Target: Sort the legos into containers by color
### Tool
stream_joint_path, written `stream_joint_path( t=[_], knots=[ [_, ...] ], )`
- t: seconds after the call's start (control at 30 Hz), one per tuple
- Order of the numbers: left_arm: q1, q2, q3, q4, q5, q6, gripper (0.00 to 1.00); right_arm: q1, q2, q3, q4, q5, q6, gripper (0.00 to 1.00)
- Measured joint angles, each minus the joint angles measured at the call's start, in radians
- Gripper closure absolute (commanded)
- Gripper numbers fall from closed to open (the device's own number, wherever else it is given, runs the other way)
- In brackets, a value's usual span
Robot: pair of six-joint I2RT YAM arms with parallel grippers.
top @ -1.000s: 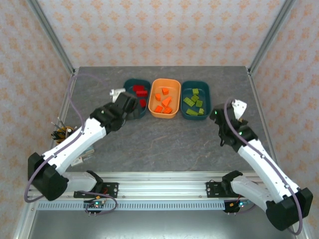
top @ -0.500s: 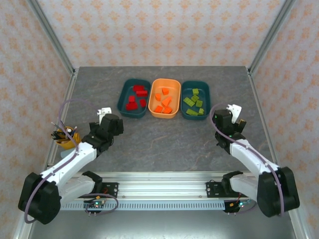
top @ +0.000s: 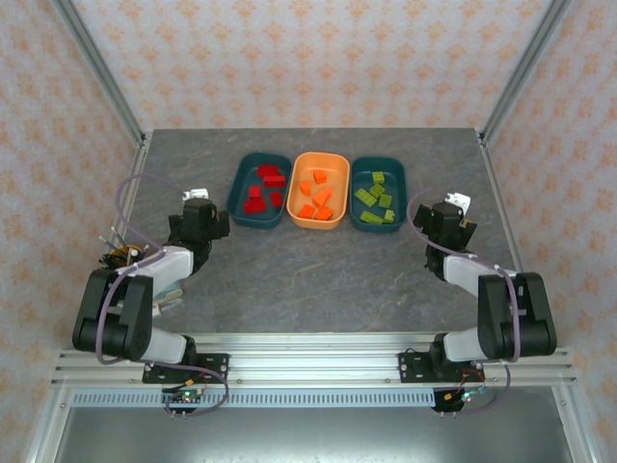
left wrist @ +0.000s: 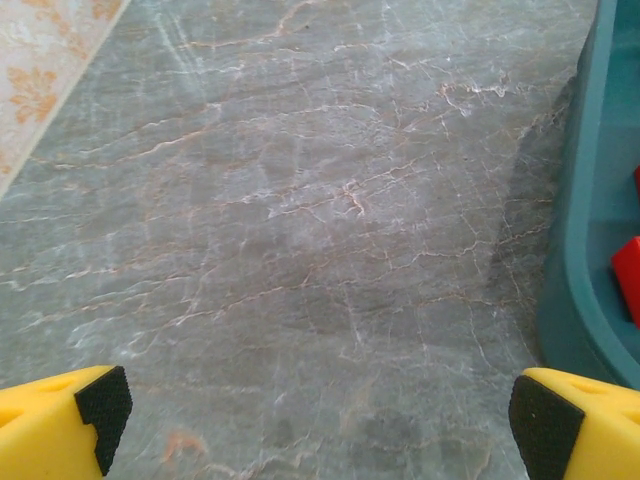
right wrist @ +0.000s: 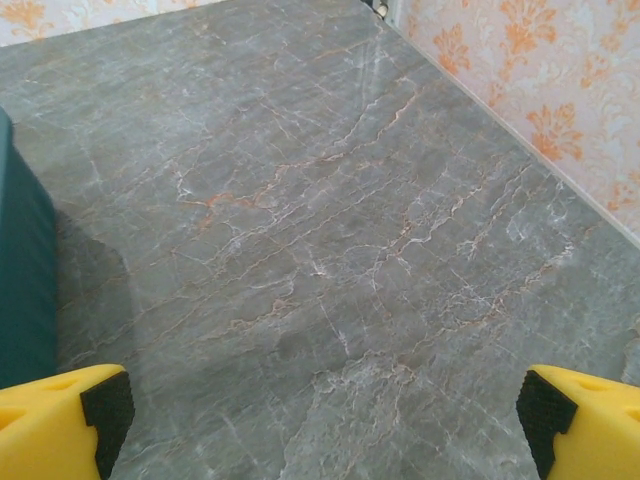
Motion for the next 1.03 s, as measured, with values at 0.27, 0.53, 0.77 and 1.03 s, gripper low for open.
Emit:
stream_joint_path(
  t=[0.27,0.53,0.77,1.03],
  knots=[
    [0.031,0.047,-0.119,0.295,0.051,0.018,0.0,-0.024,0.085,-0.087,0.234,-0.084,-0.004,0.01],
    [0.031,0.061,-0.193,0.443,0.029,0.016,0.0,-0.018,0.108,-0.101,0.296,-0.101,-0.019,0.01],
    [0.03,0.061,-0.193,0.469,0.025,0.017,0.0,0.002,0.108,-0.101,0.298,-0.098,-0.034,0.01],
    [0.03,0.061,-0.193,0.469,0.024,0.017,0.0,0.002,0.109,-0.097,0.298,-0.115,-0.049,0.01]
  ],
)
